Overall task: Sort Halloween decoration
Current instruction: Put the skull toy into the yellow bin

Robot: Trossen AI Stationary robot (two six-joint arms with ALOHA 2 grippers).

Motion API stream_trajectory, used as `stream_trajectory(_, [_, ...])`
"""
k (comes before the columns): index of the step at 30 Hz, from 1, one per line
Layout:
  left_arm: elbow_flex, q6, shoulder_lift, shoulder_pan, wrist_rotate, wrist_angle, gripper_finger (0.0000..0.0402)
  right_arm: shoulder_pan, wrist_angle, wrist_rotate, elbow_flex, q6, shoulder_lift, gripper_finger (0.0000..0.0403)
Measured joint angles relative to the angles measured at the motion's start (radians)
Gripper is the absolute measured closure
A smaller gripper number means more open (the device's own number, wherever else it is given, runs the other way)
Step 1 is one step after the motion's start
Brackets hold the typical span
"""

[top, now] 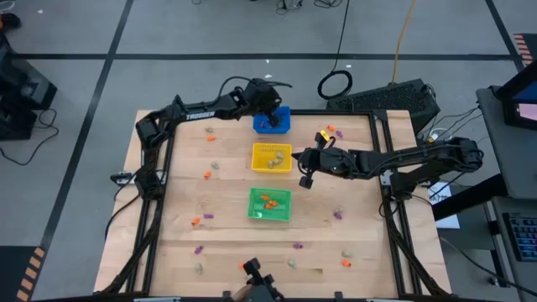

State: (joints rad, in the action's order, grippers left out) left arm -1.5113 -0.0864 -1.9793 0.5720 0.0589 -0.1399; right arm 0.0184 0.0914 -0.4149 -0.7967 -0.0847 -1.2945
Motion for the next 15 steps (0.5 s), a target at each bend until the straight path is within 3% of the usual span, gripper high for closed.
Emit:
stream_trajectory(5, [0.083,0.003,0.051,-0.005,0.02,0.078,0.0401,0.002,0.005,0.0,0.003,-0.007,0.0,0.0403])
stream_trajectory(15, [0.42,0.004,0.259,-0.005,0.019,0.318,0.0401,0.015,0.017,0.0,0.018,0.011,0.0,0.0403])
